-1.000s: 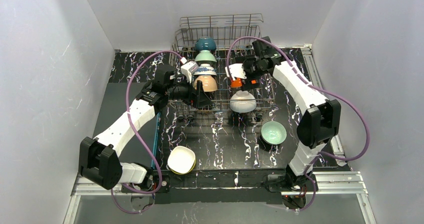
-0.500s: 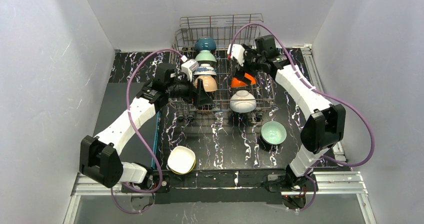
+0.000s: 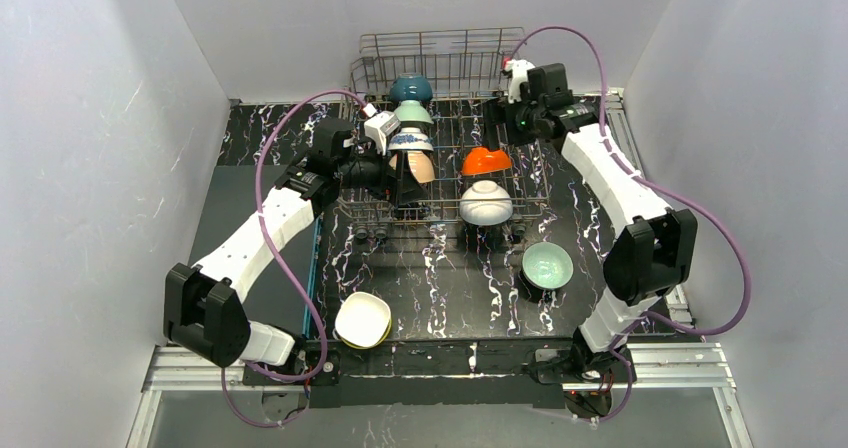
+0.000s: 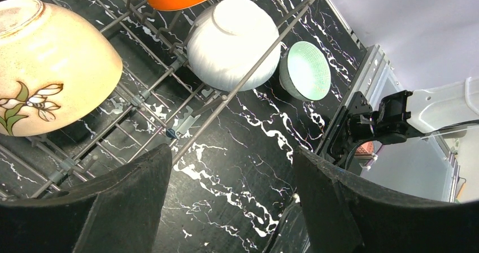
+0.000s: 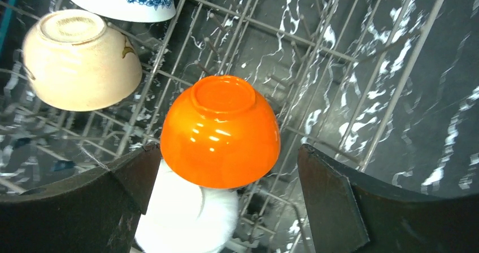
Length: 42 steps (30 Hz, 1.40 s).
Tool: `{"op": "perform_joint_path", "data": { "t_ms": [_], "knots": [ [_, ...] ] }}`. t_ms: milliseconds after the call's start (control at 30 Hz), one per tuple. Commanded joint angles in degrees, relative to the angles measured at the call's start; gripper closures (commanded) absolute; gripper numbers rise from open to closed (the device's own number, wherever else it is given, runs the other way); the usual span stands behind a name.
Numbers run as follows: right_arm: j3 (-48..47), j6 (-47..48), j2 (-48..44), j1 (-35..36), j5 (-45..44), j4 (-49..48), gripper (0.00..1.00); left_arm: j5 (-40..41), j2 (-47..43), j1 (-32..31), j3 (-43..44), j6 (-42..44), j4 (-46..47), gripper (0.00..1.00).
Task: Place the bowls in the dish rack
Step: Turn the bowl upside down on the dish rack.
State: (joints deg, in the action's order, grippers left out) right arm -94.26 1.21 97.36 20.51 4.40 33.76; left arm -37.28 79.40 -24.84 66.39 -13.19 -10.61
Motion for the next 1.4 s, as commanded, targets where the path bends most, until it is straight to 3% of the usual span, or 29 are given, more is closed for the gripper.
{"op": "perform_joint_path", "data": {
  "t_ms": [0,133,400,567,800,1100,1367],
  "knots": [
    [1.0,-12.8,1.5,-5.6,12.1,1.8,0.01,-0.3,-0.6,0.4,0.8,-0.9,-0.2,0.25],
    [3.2,-15.6,3.4,-7.9,23.3,0.7,0.08,-0.1,-1.1,0.4,0.4,-0.9,-0.4,0.25],
    [4.8,-15.0,6.6,-8.0,27.3,2.9,0.16,0.1,-1.8,0.4,-0.8,-1.1,0.0,0.25],
    [5.9,-15.8,7.8,-7.9,30.1,2.6,0.27,0.4,-2.5,0.4,-1.5,-1.3,-0.1,0.25],
    [6.5,-16.5,7.7,-7.8,28.5,1.3,0.25,0.8,-3.0,0.4,-2.1,-1.2,0.0,0.25],
    [4.2,-13.0,7.9,-5.4,23.4,0.7,0.07,0.9,-2.7,0.4,-1.8,-1.0,0.2,0.25],
    [-2.8,-9.5,13.8,-2.2,13.5,5.9,0.12,0.5,-2.2,0.4,-0.8,-1.4,0.2,0.25]
  ]
}}
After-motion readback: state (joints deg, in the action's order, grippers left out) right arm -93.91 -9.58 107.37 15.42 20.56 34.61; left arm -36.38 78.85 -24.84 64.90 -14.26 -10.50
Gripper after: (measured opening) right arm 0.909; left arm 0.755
